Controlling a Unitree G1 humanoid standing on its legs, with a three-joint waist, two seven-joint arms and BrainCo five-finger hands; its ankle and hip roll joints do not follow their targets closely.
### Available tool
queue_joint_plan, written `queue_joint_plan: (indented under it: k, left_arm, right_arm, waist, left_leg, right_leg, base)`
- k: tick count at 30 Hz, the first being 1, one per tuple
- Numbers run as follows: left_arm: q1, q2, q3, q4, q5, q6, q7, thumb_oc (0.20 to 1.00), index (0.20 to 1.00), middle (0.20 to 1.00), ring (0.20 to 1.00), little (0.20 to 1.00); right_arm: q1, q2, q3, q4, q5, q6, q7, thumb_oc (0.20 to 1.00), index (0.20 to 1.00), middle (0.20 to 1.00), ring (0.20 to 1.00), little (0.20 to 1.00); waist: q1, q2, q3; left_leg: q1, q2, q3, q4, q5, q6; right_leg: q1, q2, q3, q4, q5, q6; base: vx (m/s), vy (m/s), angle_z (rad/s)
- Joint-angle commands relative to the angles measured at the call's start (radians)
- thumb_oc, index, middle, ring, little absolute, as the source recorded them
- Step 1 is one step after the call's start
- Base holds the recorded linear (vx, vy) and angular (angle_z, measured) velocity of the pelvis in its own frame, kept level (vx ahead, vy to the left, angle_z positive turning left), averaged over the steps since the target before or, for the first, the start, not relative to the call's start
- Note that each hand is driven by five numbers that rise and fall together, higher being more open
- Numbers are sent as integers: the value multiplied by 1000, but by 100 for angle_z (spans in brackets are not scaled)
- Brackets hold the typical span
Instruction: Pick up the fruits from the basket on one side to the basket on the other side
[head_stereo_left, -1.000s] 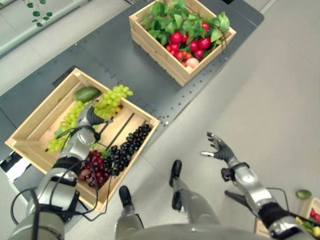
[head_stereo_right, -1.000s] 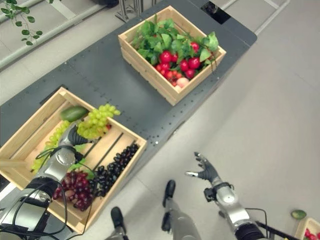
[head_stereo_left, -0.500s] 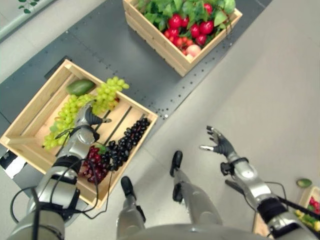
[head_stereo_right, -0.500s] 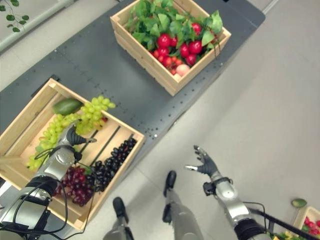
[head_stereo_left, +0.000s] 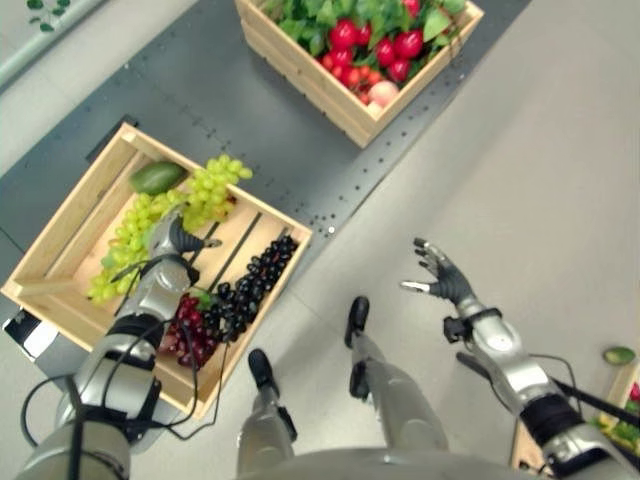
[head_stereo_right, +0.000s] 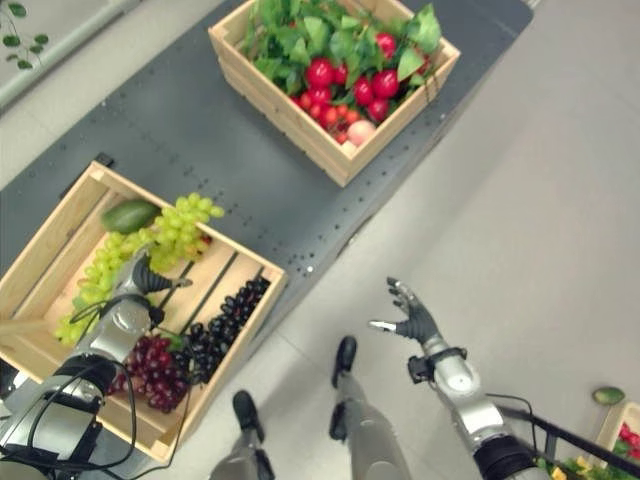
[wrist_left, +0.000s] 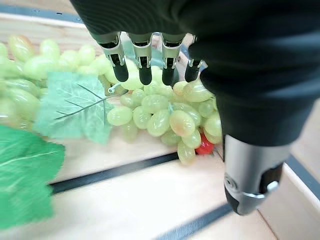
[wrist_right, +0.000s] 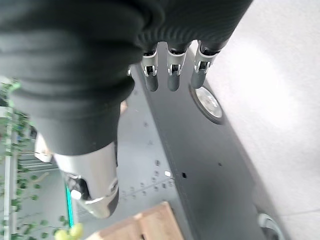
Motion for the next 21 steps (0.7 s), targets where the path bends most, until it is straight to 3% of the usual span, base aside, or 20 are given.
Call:
queue_joint_plan:
  k: [1, 5, 6, 10, 12, 13, 15, 16, 18, 19, 20, 21]
  left_arm:
    - [-25, 26, -1, 35, 35, -24, 14, 1000, 1000, 1000, 1000, 1000]
    - [15, -12, 3, 13, 47, -32, 12, 1000, 1000, 1000, 1000, 1000]
    - [24, -37, 3, 26, 55, -33, 11, 1000, 1000, 1000, 1000, 1000]
    - [63, -68, 1, 39, 77, -39, 14, 1000, 1000, 1000, 1000, 1000]
    - [85, -76, -1, 40, 87, -40, 11, 1000, 1000, 1000, 1000, 1000]
    - [99, -69, -7, 40, 110, -38, 2, 1000, 1000, 1000, 1000, 1000]
    - [116, -65, 5, 34, 112, -34, 8, 1000, 1000, 1000, 1000, 1000]
    - [116, -65, 6, 33, 113, -34, 8, 1000, 1000, 1000, 1000, 1000]
    - [142, -74, 20, 21, 107, -43, 15, 1000, 1000, 1000, 1000, 1000]
    - [150, -83, 21, 20, 108, -47, 17, 1000, 1000, 1000, 1000, 1000]
    - [151, -84, 21, 20, 108, -47, 18, 1000, 1000, 1000, 1000, 1000]
    - [162, -94, 22, 24, 108, -52, 11, 1000, 1000, 1000, 1000, 1000]
  right_arm:
    - [6, 8, -1, -39, 21, -58, 0, 1000, 1000, 1000, 1000, 1000]
    - [19, 2, -5, -33, 18, -60, 0, 1000, 1000, 1000, 1000, 1000]
    - [33, -3, -10, -38, 10, -56, 1, 1000, 1000, 1000, 1000, 1000]
    - [60, -13, -18, -28, -10, -49, 1, 1000, 1000, 1000, 1000, 1000]
    - [80, -5, -24, -13, -13, -46, 1, 1000, 1000, 1000, 1000, 1000]
    - [97, 8, -30, 3, -9, -40, 8, 1000, 1000, 1000, 1000, 1000]
    - [98, 16, -20, 17, -27, -30, 6, 1000, 1000, 1000, 1000, 1000]
    - [97, 16, -19, 17, -27, -30, 6, 1000, 1000, 1000, 1000, 1000]
    - [103, 31, -10, 27, -43, -23, 5, 1000, 1000, 1000, 1000, 1000]
    - [103, 35, -7, 39, -47, -21, 4, 1000, 1000, 1000, 1000, 1000]
    - [104, 36, -7, 40, -47, -22, 4, 1000, 1000, 1000, 1000, 1000]
    - [98, 39, 0, 53, -62, -13, 3, 1000, 1000, 1000, 1000, 1000]
  waist:
    - [8, -55, -24]
    - [17, -38, -18]
    - [16, -14, -24]
    - [9, 1, -37]
    - [8, 10, -43]
    - [2, 15, -30]
    - [3, 26, -12]
    - [3, 24, -10]
    - [19, 25, -8]
    - [28, 26, -14]
    - [28, 29, -14]
    - [39, 32, -29]
  left_leg:
    - [-92, -162, -80, -8, -25, 81]
    - [-73, -188, -53, 20, -67, 105]
    - [-44, -202, -30, 39, -109, 108]
    - [-6, -217, -11, 48, -125, 117]
    - [28, -223, -5, 48, -134, 127]
    - [55, -223, 7, 64, -145, 141]
    - [91, -219, 34, 73, -164, 158]
    - [93, -221, 35, 73, -166, 159]
    - [130, -214, 58, 71, -175, 144]
    - [143, -204, 58, 68, -175, 128]
    - [144, -202, 57, 68, -174, 127]
    - [159, -181, 51, 71, -178, 107]
  right_leg:
    - [30, 76, -5, 62, -139, 93]
    - [40, 50, -7, 74, -126, 97]
    - [61, 32, 2, 79, -137, 109]
    - [84, 5, 10, 99, -137, 116]
    - [90, -11, 22, 159, -161, 119]
    - [45, -36, 32, 311, -180, 142]
    - [-9, -96, 24, 470, -178, 185]
    - [-12, -100, 27, 479, -182, 187]
    - [-3, -167, -17, 378, -159, 192]
    - [13, -206, -35, 248, -118, 201]
    - [22, -200, -39, 230, -108, 200]
    - [50, -230, -32, 94, -55, 215]
  base:
    - [-138, 171, 21]
    - [-16, 143, -6]
    - [9, 265, -8]
    - [-7, 227, 3]
    - [-9, 233, -16]
    - [-44, 240, -20]
    - [-42, 249, -28]
    - [-21, 130, -43]
    - [42, -41, -47]
    - [77, -121, -26]
    - [179, -197, -13]
    - [132, -115, -1]
